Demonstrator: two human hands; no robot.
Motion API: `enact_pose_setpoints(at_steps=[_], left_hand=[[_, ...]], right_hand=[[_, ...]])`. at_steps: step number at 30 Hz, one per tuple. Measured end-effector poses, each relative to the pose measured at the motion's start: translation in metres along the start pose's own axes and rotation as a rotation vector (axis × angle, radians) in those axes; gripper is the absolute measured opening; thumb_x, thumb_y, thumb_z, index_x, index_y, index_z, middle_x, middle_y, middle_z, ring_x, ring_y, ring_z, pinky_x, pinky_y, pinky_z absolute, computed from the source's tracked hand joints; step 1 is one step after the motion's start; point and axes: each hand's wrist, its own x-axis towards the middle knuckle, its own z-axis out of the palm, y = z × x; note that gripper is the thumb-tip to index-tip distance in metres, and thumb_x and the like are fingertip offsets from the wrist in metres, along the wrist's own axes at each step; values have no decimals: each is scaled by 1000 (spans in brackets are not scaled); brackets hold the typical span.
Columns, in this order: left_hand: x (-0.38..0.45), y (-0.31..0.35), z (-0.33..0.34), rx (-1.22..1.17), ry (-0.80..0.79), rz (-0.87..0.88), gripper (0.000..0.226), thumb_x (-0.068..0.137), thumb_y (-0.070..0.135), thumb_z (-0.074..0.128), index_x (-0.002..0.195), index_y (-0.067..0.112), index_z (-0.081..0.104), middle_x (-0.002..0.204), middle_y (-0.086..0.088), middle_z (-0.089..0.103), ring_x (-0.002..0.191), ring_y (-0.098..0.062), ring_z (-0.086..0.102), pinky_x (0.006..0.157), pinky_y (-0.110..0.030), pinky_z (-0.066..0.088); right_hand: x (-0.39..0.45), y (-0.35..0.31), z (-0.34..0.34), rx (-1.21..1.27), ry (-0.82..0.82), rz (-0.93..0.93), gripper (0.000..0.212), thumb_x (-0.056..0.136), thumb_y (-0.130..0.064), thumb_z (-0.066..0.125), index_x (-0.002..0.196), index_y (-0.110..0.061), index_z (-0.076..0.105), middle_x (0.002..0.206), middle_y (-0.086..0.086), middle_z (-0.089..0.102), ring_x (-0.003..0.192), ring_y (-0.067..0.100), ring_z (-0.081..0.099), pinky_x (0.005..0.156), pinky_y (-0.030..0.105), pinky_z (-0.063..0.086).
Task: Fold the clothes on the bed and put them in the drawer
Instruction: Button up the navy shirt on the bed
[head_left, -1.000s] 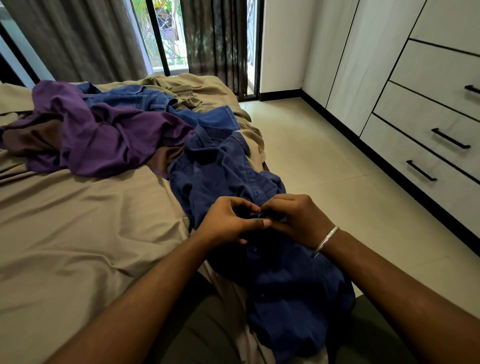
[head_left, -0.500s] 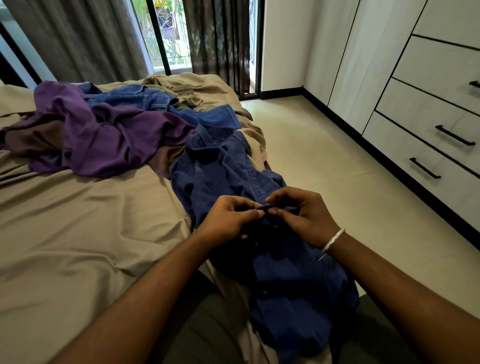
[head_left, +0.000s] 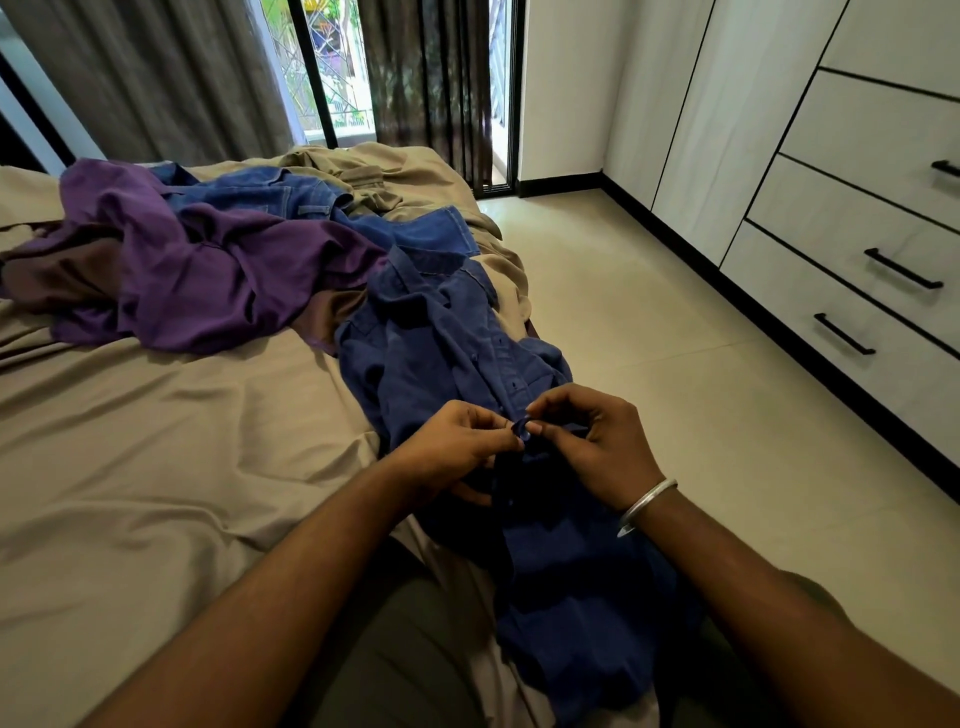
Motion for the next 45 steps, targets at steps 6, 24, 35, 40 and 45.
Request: enact_pose_setpoints(at_steps=[6, 24, 35, 40, 45], left_hand=[[0, -1, 0, -53, 24, -9, 15, 94, 25, 66, 92, 13, 74, 83, -6, 70, 76, -19, 68, 61, -39, 59], [-3, 2, -1, -229, -83, -247, 18, 100, 16, 53, 95, 4, 66, 86, -10, 70, 80, -18, 71, 68, -43, 62], [10, -15, -15, 598, 445, -24, 21, 77, 32, 81, 91, 30, 66, 77, 7, 67, 75, -8, 63, 58, -19, 43], [10, -22, -16, 781, 284, -85, 32, 70, 40, 87, 93, 28, 69, 80, 12, 62, 85, -12, 63, 73, -26, 50], [12, -22, -16, 802, 277, -74, 26, 73, 41, 85, 91, 27, 73, 88, 7, 69, 89, -13, 64, 80, -29, 54]], right_hand=[[-7, 1, 0, 36, 53, 30, 16, 80, -2, 78, 85, -16, 73, 83, -7, 73, 83, 7, 70, 78, 16, 53], [-39, 14, 23, -81, 93, 79, 32, 75, -18, 85, 104, -14, 73, 95, -6, 73, 89, 2, 68, 82, 17, 54], [-81, 18, 12, -109, -311, 20, 18, 72, -4, 71, 87, -14, 67, 77, -11, 66, 60, 3, 59, 57, 11, 44], [-88, 7, 12, -114, -457, -116, 14, 69, -6, 68, 81, -13, 65, 73, -7, 63, 61, 6, 57, 56, 18, 45], [-83, 11, 12, -35, -370, -7, 11, 83, -15, 64, 92, -9, 68, 81, -3, 68, 64, 3, 63, 59, 22, 50]])
